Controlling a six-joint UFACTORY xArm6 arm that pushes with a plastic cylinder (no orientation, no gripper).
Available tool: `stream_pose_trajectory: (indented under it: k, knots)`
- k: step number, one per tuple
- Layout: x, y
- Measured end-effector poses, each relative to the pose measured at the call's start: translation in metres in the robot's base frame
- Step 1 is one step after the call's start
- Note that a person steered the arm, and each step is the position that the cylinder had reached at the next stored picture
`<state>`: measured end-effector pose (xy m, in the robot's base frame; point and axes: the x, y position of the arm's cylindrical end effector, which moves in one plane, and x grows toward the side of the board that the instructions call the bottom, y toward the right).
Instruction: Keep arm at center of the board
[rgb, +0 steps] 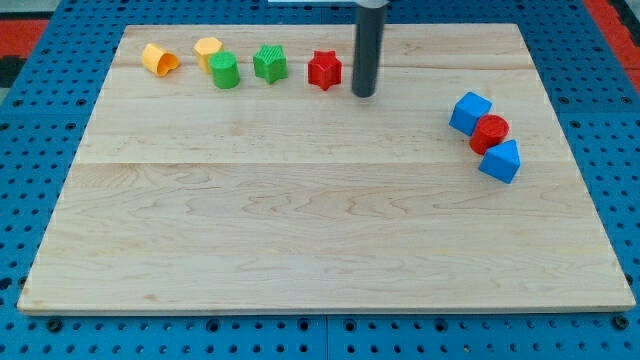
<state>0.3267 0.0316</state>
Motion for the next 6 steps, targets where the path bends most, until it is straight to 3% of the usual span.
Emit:
stream_pose_trajectory:
  k: [1,2,3,4,5,6]
  knots:
    - [-0.037,-0.036]
    - [-0.068,-0.032]
    - [-0.067,-0.016]
    - [-0.051,0.0]
    - [-0.004,0.026]
    - [0.056,0.0]
